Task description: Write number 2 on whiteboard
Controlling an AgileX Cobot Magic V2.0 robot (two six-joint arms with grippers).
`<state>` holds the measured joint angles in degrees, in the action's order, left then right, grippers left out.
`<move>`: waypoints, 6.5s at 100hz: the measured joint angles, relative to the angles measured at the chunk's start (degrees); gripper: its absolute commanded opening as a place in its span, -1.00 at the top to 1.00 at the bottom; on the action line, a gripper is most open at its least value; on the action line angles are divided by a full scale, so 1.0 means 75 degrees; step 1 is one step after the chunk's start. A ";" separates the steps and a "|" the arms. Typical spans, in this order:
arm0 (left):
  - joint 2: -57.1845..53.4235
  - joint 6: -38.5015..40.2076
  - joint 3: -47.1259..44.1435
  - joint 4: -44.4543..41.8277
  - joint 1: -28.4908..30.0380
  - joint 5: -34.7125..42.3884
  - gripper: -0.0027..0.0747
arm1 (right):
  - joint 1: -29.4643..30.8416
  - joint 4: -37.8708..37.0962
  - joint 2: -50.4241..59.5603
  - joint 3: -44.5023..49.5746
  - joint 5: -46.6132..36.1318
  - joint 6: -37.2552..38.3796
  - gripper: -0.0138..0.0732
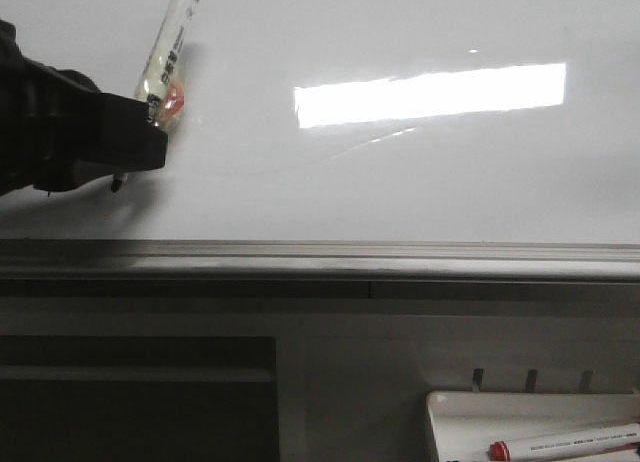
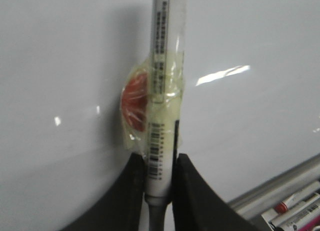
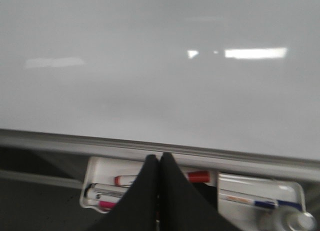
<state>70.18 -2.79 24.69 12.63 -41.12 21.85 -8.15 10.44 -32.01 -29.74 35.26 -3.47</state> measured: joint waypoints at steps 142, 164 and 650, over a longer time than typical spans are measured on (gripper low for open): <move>-0.2291 0.0000 -0.0088 -0.7520 0.0000 -0.1783 0.98 | -0.6420 0.1390 -0.4702 -0.2162 -0.4306 -0.3451 -0.26; -0.2291 -0.0019 -0.0105 -0.7586 0.0000 -0.1830 0.98 | -0.6420 0.1358 -0.4757 -0.2366 -0.3880 -0.3458 0.62; -0.1483 0.0531 -0.0104 -0.6225 0.0430 -0.0513 0.86 | -0.5210 0.2446 -0.5623 -0.4532 -0.0540 -0.3335 0.80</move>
<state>59.06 1.20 23.92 -34.06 -37.90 18.00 -47.22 28.79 -74.18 -63.73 31.21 -28.48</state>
